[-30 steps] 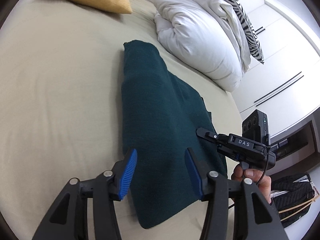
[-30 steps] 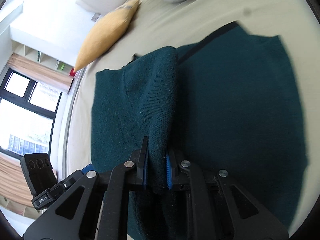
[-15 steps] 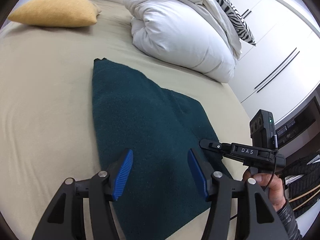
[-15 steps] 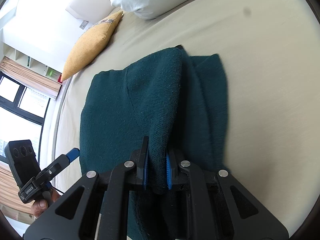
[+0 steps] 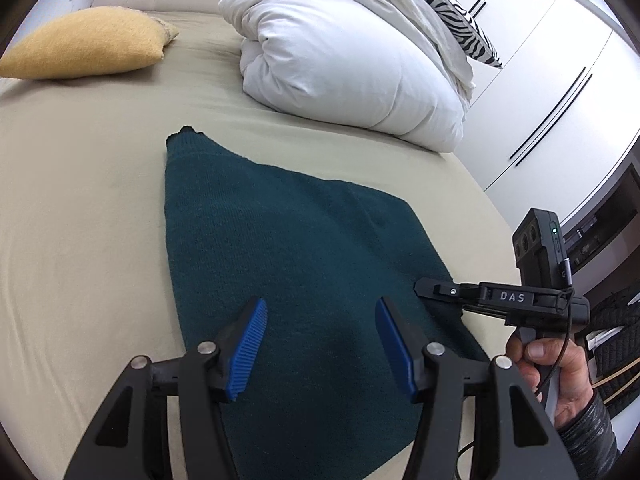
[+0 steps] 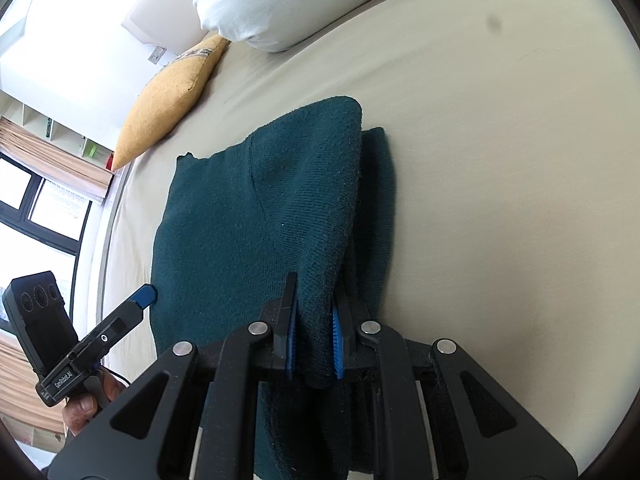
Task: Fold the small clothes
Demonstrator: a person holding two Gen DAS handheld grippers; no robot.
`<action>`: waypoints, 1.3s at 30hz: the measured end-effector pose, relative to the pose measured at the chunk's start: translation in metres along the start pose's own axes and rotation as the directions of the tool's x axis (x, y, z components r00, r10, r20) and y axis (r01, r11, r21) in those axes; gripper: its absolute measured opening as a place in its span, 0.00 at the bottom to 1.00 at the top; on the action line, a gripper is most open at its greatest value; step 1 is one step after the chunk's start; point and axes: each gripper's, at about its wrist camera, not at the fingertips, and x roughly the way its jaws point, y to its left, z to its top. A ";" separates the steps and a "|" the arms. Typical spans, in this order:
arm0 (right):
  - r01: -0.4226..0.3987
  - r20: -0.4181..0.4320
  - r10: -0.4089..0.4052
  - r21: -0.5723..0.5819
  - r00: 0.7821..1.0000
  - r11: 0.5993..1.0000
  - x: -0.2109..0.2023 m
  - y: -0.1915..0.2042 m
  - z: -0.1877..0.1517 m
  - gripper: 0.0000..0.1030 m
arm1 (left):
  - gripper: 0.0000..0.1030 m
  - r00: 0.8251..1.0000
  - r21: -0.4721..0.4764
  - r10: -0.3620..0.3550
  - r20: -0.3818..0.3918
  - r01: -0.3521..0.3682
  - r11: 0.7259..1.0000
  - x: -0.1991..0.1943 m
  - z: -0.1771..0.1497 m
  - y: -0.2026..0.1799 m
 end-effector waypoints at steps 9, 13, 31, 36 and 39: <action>-0.057 0.017 0.056 0.049 0.998 0.997 0.011 -0.030 -0.011 0.11 | 0.57 1.000 0.032 0.010 -0.018 -0.009 0.999 0.018 -0.008 0.004; -0.140 0.057 0.135 0.091 0.989 0.986 0.014 -0.044 -0.019 0.11 | 0.57 0.999 0.042 0.005 -0.032 -0.004 0.999 0.024 -0.008 0.006; -0.127 0.020 0.127 -0.001 0.992 0.992 0.006 -0.004 -0.069 0.16 | 0.61 0.999 0.073 0.011 -0.043 -0.008 0.997 0.024 -0.011 0.000; -0.141 0.050 0.142 -0.028 0.989 0.990 -0.008 -0.028 -0.089 0.08 | 0.61 0.999 0.050 -0.019 -0.042 0.021 0.999 0.019 -0.010 0.004; -0.125 0.036 0.127 -0.051 0.991 0.991 -0.020 -0.030 -0.097 0.08 | 0.59 1.000 0.030 -0.016 -0.019 0.016 0.999 0.001 -0.006 0.007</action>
